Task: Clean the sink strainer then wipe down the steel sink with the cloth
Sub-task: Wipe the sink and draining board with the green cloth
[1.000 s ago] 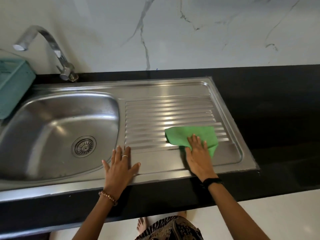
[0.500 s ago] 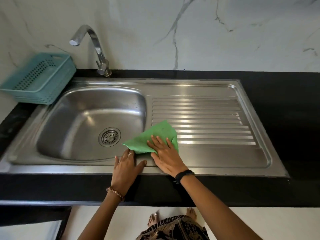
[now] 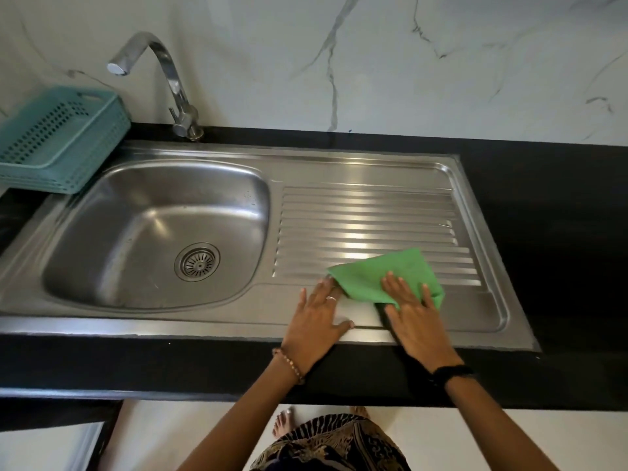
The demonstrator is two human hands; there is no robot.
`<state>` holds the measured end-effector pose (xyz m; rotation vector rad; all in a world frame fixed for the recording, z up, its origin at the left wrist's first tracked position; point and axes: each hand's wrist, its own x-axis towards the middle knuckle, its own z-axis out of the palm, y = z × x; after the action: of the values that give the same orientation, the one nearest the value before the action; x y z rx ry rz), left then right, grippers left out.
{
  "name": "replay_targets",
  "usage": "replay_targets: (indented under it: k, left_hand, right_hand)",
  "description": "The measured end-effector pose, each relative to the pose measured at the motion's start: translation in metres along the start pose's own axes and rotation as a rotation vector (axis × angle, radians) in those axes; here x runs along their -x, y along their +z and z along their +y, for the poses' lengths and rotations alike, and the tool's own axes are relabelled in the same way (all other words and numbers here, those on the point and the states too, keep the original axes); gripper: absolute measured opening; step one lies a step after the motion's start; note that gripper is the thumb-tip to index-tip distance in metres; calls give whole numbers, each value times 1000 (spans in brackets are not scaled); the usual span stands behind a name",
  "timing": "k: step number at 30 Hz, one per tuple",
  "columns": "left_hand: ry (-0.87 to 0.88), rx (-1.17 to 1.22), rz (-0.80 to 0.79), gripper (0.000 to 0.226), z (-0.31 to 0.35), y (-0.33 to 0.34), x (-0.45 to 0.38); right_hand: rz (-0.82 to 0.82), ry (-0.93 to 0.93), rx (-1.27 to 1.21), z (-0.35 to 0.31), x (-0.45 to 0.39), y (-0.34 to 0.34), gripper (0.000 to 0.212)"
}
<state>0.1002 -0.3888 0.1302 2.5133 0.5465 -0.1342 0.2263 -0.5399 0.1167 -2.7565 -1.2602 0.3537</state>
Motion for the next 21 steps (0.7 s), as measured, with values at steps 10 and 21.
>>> replay_targets:
  k: [10, 21]
  left_hand:
    - [63, -39, -177, 47, 54, 25, -24]
    - [-96, -58, -37, 51, 14, 19, 4]
  right_hand:
    - [-9, 173, 257, 113, 28, -33, 105]
    - [-122, 45, -158, 105, 68, -33, 44]
